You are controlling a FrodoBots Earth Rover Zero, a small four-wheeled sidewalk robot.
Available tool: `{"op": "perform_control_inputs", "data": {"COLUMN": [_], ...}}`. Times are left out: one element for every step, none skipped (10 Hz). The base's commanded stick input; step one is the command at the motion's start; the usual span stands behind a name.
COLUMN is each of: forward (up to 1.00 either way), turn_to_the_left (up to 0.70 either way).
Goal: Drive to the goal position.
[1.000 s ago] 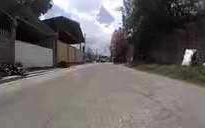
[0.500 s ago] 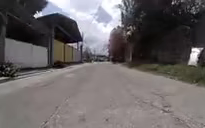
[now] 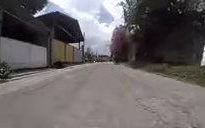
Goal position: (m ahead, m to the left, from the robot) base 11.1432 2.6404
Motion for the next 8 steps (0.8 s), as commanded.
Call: {"op": "perform_control_inputs", "data": {"forward": [1.00,1.00,1.00,1.00,1.00,1.00,1.00,1.00], "turn_to_the_left": [0.00,0.00,0.00,-0.03,-0.07,-0.28,-0.28,-0.16]}}
